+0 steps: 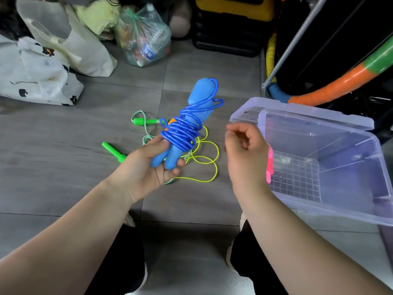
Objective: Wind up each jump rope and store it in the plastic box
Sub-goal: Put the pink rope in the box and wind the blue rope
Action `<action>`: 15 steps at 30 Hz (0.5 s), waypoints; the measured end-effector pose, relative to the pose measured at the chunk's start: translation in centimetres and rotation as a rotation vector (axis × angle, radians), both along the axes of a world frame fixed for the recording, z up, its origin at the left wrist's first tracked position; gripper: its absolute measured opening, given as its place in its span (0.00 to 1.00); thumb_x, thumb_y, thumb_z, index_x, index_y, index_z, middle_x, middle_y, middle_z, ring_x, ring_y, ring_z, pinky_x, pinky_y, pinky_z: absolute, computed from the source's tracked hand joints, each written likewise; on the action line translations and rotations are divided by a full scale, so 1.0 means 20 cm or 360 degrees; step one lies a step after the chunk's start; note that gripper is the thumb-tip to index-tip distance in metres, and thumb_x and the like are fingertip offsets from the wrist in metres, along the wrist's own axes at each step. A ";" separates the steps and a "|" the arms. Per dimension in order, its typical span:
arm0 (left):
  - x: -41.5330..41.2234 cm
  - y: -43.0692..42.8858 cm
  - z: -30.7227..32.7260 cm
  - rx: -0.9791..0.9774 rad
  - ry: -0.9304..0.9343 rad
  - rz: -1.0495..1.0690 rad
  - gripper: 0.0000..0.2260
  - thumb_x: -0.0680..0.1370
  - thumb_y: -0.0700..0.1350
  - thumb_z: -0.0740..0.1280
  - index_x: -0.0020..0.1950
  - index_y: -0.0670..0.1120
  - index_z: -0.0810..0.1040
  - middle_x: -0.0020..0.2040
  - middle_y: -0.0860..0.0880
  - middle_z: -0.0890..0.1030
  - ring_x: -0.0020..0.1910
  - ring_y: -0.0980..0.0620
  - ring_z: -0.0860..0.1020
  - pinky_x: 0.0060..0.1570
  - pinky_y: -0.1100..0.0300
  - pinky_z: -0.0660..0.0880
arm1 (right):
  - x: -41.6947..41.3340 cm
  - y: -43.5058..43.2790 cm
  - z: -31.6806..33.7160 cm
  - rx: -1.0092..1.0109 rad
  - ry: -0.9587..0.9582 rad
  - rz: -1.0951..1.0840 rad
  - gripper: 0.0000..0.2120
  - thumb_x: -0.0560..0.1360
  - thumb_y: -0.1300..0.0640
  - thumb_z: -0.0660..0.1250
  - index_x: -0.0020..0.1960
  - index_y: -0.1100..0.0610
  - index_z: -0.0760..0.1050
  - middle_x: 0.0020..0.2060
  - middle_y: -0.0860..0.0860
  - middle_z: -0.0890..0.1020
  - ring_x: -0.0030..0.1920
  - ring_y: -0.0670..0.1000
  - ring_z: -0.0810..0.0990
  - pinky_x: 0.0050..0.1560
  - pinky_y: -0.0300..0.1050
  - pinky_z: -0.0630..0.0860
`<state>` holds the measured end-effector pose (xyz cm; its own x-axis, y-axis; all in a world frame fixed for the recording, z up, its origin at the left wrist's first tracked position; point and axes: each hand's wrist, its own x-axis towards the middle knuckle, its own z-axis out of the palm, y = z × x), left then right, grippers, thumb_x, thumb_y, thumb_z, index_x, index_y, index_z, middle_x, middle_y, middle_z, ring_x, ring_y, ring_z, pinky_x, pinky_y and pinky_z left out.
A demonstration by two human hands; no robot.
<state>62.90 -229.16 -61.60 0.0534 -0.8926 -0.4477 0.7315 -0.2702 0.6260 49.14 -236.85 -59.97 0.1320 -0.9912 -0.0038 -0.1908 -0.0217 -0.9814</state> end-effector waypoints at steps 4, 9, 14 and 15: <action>0.01 0.01 -0.01 -0.0033 0.0038 -0.0168 0.23 0.46 0.49 0.81 0.39 0.49 0.83 0.36 0.49 0.82 0.24 0.53 0.76 0.22 0.67 0.73 | -0.02 -0.07 -0.03 0.0497 -0.0098 0.0144 0.14 0.74 0.68 0.58 0.53 0.54 0.73 0.39 0.43 0.75 0.38 0.44 0.73 0.41 0.38 0.69; 0.00 0.04 0.01 0.0019 0.0066 -0.0399 0.24 0.45 0.49 0.82 0.39 0.47 0.83 0.36 0.46 0.82 0.22 0.52 0.75 0.19 0.66 0.71 | 0.01 -0.03 -0.06 0.0488 0.0101 0.0652 0.17 0.64 0.59 0.63 0.53 0.53 0.73 0.50 0.50 0.78 0.52 0.49 0.74 0.55 0.47 0.70; 0.01 0.05 0.03 -0.0008 0.0029 -0.0487 0.21 0.47 0.50 0.81 0.36 0.46 0.84 0.32 0.47 0.81 0.21 0.53 0.74 0.18 0.66 0.70 | -0.03 -0.04 -0.03 0.0469 0.0096 0.1004 0.12 0.71 0.70 0.65 0.42 0.53 0.74 0.38 0.43 0.77 0.42 0.39 0.73 0.44 0.33 0.70; 0.01 0.05 0.04 -0.0037 0.0008 -0.0497 0.20 0.47 0.51 0.81 0.36 0.47 0.84 0.32 0.48 0.81 0.21 0.54 0.74 0.18 0.66 0.71 | -0.03 -0.04 -0.04 0.0438 0.0154 0.1033 0.12 0.71 0.70 0.65 0.41 0.53 0.74 0.36 0.40 0.77 0.39 0.36 0.73 0.40 0.30 0.69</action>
